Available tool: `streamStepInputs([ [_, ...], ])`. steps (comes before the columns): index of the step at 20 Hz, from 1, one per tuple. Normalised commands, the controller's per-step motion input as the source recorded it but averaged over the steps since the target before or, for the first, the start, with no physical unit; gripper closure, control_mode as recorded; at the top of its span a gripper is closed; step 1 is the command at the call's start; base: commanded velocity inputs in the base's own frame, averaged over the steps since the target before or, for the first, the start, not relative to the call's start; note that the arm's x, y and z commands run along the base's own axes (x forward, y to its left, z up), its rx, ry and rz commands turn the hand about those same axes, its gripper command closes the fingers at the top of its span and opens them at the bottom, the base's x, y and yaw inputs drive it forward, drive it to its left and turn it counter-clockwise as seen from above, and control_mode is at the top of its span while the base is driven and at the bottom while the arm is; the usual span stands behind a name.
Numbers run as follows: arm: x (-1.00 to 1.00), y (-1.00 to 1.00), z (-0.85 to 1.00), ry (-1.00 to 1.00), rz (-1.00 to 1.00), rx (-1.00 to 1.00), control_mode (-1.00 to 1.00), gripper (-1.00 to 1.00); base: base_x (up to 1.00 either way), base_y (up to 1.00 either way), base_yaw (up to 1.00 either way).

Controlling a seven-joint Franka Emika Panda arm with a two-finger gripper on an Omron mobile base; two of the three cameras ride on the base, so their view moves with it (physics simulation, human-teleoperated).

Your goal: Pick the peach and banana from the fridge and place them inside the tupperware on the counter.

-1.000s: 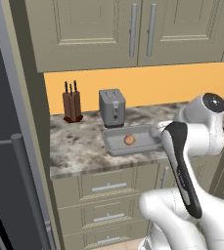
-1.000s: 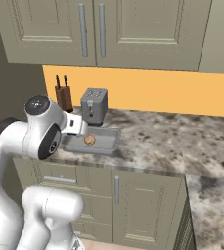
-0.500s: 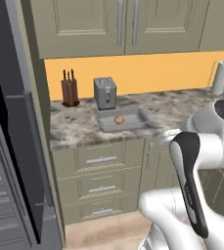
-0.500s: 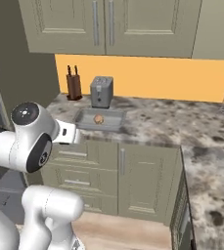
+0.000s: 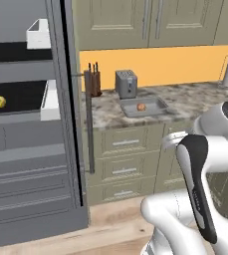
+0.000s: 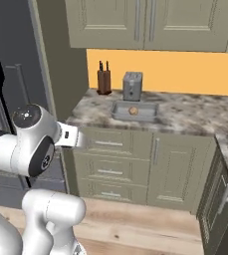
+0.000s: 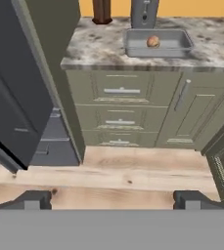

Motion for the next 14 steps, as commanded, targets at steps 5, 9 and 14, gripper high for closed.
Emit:
streamStepInputs([
  [5, 0.00, 0.00, 0.00, 0.00, 0.00, 0.00, 1.00, -1.00, -0.14, 1.00, 0.00],
  [9, 0.00, 0.00, 0.00, 0.00, 0.00, 0.00, 1.00, -1.00, -0.10, 1.00, 0.00],
  [14, 0.00, 0.00, 0.00, 0.00, 0.00, 0.00, 1.00, -1.00, 0.00, 1.00, 0.00],
])
